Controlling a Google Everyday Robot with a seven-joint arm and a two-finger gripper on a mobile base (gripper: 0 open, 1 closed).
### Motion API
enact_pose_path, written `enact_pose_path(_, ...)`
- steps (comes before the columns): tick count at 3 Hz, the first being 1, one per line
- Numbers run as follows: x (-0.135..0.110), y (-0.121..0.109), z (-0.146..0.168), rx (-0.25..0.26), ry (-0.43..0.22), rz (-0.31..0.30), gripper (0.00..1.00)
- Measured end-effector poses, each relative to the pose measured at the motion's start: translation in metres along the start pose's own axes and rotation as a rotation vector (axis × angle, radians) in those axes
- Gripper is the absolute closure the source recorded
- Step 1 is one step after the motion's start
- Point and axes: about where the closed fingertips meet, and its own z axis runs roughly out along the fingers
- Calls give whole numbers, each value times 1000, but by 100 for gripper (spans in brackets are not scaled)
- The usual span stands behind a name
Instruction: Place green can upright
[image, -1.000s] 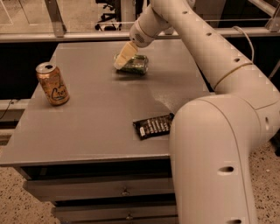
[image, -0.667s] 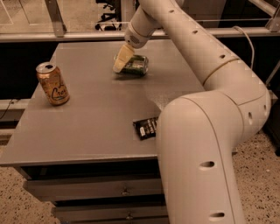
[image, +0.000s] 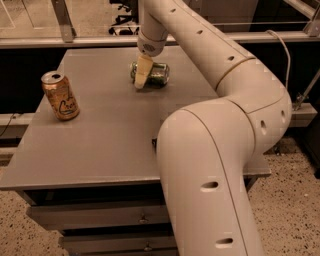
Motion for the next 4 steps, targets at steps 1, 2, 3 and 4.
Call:
enact_pose_path(1,5,3,1,-8,55,-40,0)
enact_pose_path(2,13,8,2,-28,102,-59,17)
enact_pose_path(3,15,9,-2,-36,119,-67,43)
enact_pose_path(4,11,8,-11,-38,99,-64,64)
